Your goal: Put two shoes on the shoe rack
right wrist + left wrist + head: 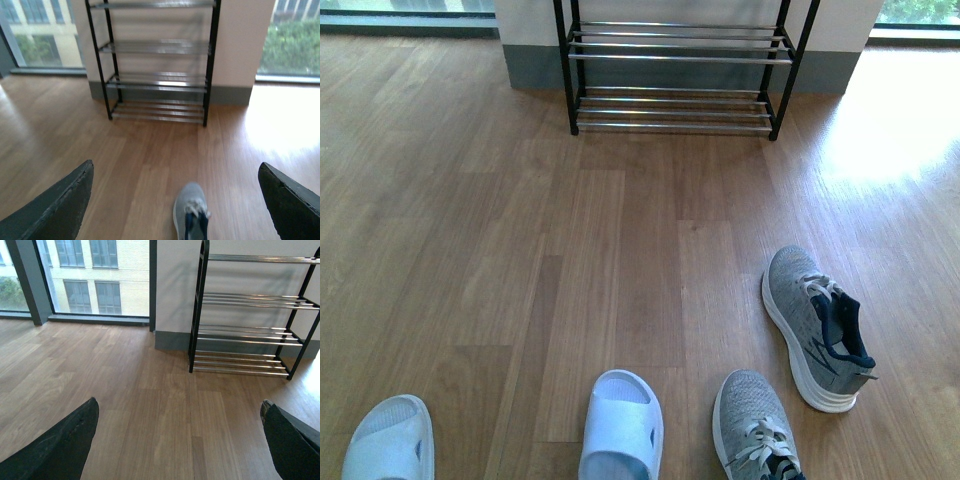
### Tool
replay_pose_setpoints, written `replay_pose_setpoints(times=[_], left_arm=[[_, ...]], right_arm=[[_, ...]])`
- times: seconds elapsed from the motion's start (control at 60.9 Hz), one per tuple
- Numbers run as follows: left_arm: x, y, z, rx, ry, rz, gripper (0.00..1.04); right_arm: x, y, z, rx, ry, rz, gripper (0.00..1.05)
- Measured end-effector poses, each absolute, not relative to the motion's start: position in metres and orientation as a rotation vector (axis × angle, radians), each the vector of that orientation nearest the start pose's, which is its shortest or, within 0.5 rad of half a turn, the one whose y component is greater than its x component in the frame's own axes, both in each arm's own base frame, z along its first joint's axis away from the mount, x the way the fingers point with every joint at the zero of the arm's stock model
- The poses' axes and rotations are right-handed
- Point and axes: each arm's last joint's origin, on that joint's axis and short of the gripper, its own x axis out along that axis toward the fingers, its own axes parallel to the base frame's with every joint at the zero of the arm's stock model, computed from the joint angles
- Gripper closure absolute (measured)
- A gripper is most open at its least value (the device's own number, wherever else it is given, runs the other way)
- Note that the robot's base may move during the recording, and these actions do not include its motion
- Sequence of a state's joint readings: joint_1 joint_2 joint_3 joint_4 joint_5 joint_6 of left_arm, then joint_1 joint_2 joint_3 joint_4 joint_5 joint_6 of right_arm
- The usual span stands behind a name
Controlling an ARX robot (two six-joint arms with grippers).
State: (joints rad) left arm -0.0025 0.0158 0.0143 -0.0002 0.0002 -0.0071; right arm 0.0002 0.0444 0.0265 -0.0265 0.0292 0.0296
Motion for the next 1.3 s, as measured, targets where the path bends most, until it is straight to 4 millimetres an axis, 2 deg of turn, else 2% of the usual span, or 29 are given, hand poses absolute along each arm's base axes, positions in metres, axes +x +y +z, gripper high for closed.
replay_pose_setpoints(times=[0.082,0.181,0.329,0.394,0.444,0.542,0.706,0.969,1.134,1.298], left_arm=[[0.098,0.0,0.167,-0.007,0.002,-0.003,0.09],[0.098,0.0,0.167,-0.007,0.002,-0.002,0.09],[0.098,0.0,0.167,-0.007,0.002,-0.003,0.09],[0.098,0.0,0.167,-0.007,0.002,-0.003,0.09],[0.098,0.0,0.167,-0.007,0.002,-0.003,0.09],[0.098,0.0,0.167,-0.007,0.002,-0.003,0.09],[0.098,0.0,0.167,-0.007,0.002,-0.003,0.09],[0.098,0.0,0.167,-0.007,0.002,-0.003,0.09],[0.098,0.0,0.167,-0.007,0.002,-0.003,0.09],[0.098,0.0,0.167,-0.007,0.002,-0.003,0.09]], right_arm=[[0.108,-0.002,0.163,0.066,0.144,-0.026,0.09],[0.129,-0.003,0.164,0.098,0.228,-0.002,0.09],[0.183,-0.008,0.163,0.139,0.317,0.002,0.09],[0.225,-0.014,0.142,0.162,0.425,-0.002,0.09],[0.247,-0.017,0.121,0.167,0.502,-0.014,0.09],[0.275,-0.023,0.086,0.157,0.62,-0.033,0.09],[0.32,-0.043,0.008,0.098,0.806,-0.051,0.09],[0.36,-0.076,-0.07,-0.01,0.945,-0.141,0.09],[0.382,-0.098,-0.092,-0.047,0.963,-0.192,0.09],[0.388,-0.107,-0.102,-0.051,0.977,-0.191,0.09]])
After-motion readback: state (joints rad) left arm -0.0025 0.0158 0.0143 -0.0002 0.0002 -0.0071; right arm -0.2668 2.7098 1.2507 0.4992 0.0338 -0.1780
